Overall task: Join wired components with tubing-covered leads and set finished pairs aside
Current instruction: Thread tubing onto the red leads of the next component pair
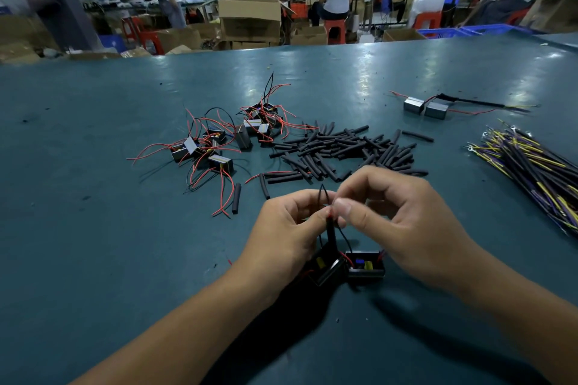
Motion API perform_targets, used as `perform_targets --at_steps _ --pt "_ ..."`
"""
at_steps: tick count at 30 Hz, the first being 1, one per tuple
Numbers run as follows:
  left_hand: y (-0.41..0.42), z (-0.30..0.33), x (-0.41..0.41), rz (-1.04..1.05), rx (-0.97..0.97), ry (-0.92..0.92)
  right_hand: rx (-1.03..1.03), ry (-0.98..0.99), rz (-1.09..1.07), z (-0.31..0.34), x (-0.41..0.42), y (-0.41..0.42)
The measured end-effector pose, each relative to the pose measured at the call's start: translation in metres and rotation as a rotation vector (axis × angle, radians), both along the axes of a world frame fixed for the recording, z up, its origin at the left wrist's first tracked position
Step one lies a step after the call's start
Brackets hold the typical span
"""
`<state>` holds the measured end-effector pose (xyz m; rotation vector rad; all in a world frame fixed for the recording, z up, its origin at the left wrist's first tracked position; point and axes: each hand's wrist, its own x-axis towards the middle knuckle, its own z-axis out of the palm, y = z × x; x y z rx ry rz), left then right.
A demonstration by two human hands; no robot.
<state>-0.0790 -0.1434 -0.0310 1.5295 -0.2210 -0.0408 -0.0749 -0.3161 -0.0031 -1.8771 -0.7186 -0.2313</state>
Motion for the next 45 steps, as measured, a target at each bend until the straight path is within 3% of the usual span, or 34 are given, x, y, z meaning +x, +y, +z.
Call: perform_targets --at_steps 5,10,13,17,27,32,38,45 --pt "0.002 -0.003 0.0 0.047 0.073 0.023 -0.03 -0.033 -0.349 0.005 0.03 -0.03" --pt "0.001 -0.004 0.0 0.046 0.077 0.029 -0.474 0.036 -0.65 -0.006 0.067 -0.07" --pt "0.002 -0.004 0.0 0.034 0.078 0.014 -0.639 0.124 -0.624 -0.019 0.077 -0.077" --pt "0.003 -0.003 -0.001 0.021 0.085 -0.006 -0.711 0.154 -0.532 -0.029 0.08 -0.072" --pt "0.004 -0.001 -0.002 0.0 0.071 -0.001 -0.855 0.134 -0.566 -0.028 0.077 -0.066" --pt "0.004 0.001 -0.002 0.0 0.078 -0.005 -0.85 0.175 -0.625 -0.028 0.076 -0.066" --pt "0.005 0.002 -0.002 -0.003 0.106 -0.01 -0.58 0.18 -0.64 -0.018 0.074 -0.068" --pt "0.005 0.003 -0.001 -0.007 0.114 0.0 -0.311 0.188 -0.316 -0.01 0.064 -0.06"
